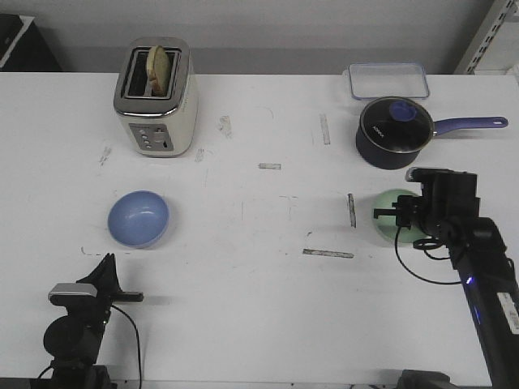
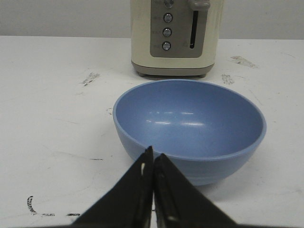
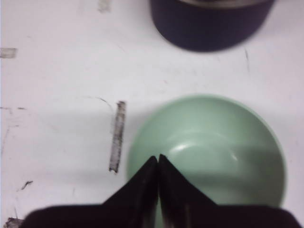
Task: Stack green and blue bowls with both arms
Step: 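Reach the right gripper down to the rim of the pale green bowl, then slide the green bowl with the right gripper toward the table center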
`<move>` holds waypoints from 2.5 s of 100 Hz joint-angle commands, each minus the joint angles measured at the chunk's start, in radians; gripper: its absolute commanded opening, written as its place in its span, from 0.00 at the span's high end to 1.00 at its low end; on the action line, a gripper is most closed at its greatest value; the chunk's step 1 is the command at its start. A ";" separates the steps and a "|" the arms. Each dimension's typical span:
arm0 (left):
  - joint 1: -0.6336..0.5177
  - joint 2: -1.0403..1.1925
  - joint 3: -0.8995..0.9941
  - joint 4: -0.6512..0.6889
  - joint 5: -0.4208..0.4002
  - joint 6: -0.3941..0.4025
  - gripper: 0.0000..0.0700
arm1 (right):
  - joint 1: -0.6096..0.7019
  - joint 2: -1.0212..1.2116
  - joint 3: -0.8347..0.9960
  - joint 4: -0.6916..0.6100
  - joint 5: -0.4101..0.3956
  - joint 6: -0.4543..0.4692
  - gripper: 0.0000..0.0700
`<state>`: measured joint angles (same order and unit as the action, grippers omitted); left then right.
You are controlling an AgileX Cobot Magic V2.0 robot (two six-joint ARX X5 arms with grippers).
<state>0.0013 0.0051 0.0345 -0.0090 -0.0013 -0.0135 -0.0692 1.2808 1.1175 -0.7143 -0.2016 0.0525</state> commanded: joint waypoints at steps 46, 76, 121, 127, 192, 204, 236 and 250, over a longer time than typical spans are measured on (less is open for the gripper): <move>-0.002 -0.001 -0.010 0.010 0.000 0.001 1.00 | -0.307 0.146 0.097 -0.138 -0.209 -0.007 0.47; -0.002 -0.001 -0.010 0.010 0.000 0.001 1.00 | -0.330 0.217 0.093 -0.137 -0.140 -0.021 0.25; -0.002 -0.001 -0.010 0.010 0.000 0.001 1.00 | -0.296 0.364 0.092 -0.077 -0.137 -0.023 0.79; -0.002 -0.001 -0.010 0.010 0.000 0.001 1.00 | -0.296 0.364 0.092 -0.071 -0.137 -0.023 0.95; -0.002 -0.001 -0.010 0.010 0.000 0.001 1.00 | 0.097 0.217 0.092 0.040 -0.122 0.243 1.00; -0.002 -0.001 -0.010 0.010 0.000 0.001 1.00 | 0.251 0.245 0.092 0.089 -0.050 0.337 1.00; -0.002 -0.001 -0.010 0.010 0.000 0.001 1.00 | 0.495 0.358 0.092 0.165 -0.005 0.529 1.00; -0.002 -0.001 -0.010 0.010 0.000 0.001 1.00 | 0.523 0.389 0.092 0.180 0.023 0.528 0.99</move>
<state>0.0013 0.0051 0.0345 -0.0090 -0.0010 -0.0135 0.4408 1.6417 1.1957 -0.5476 -0.1905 0.5549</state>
